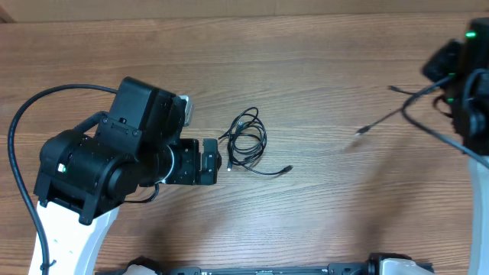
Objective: Untangle cables
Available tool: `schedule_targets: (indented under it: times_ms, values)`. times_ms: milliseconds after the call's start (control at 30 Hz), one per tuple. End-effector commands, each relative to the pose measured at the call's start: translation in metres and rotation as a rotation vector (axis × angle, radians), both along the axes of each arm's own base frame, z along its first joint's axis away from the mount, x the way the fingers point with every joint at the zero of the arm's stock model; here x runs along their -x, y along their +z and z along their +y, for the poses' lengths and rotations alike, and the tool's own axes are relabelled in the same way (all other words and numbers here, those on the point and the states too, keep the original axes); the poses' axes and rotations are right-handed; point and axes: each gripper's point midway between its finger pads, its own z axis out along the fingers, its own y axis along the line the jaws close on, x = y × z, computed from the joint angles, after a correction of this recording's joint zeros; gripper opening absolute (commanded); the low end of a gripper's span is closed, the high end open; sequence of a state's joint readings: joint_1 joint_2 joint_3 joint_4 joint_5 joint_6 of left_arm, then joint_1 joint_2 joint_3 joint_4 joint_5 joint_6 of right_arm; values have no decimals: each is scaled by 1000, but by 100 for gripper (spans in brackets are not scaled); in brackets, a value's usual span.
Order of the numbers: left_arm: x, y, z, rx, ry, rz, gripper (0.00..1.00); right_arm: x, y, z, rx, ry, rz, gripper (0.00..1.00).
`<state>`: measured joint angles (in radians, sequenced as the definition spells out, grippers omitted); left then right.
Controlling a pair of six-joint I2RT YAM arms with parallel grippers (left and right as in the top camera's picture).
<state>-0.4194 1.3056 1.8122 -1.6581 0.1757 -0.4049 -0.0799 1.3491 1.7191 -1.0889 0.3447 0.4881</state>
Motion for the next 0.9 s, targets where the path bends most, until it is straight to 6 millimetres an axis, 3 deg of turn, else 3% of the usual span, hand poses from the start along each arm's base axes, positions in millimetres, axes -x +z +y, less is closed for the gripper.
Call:
schedule_targets:
  times_ms: [0,233,533,600,867]
  values:
    - [2,-2,-3,2,-11,14,100,9,15,-34,24,-82,-41,4]
    - [3,-3,-2,0,-11,18,99,6,15,-72,0,-162,-78,4]
    - [4,-3,-2,-2,-11,23,99,-24,-22,-96,-25,-190,-7,4]
    - [5,-4,-1,-4,-11,27,100,-29,-30,-109,1,-235,13,4]
    - [8,-5,0,-10,-10,40,100,-30,-34,-152,70,-372,2,10]
